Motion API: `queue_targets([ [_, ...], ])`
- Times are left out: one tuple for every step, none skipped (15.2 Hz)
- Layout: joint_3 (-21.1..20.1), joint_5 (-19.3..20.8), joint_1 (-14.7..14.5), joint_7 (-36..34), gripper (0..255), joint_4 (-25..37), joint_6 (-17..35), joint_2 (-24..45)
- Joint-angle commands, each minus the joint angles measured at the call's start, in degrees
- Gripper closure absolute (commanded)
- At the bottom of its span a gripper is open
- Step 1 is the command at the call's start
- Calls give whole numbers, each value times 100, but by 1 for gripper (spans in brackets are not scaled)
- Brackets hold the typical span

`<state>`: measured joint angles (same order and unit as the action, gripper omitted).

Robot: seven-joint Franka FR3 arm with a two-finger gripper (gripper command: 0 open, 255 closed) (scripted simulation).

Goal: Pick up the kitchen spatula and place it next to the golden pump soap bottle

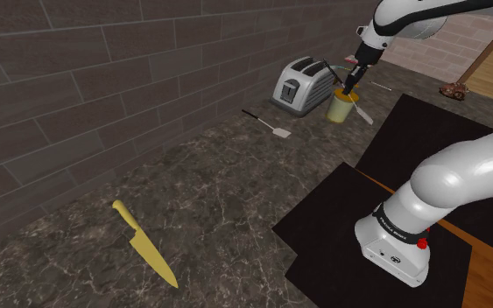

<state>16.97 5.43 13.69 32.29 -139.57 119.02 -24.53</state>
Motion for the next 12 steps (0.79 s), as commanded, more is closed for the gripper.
queue_targets([
  [231,76,123,316,255,45,-9,28],
  [341,108,179,464,255,79,-18,48],
  [452,136,233,613,255,119,-26,75],
  [564,161,284,763,255,166,-33,109],
  [676,182,334,914,255,220,-40,150],
  [790,199,380,1068,255,280,-47,198],
  [905,210,422,1222,255,346,-53,253],
  [1021,217,461,1379,255,419,-59,314],
  [1094,218,484,1478,255,468,-63,356],
  [1109,215,483,1486,255,411,19,383],
  [1123,211,482,1495,255,356,101,412],
  [1139,206,480,1505,255,303,184,442],
])
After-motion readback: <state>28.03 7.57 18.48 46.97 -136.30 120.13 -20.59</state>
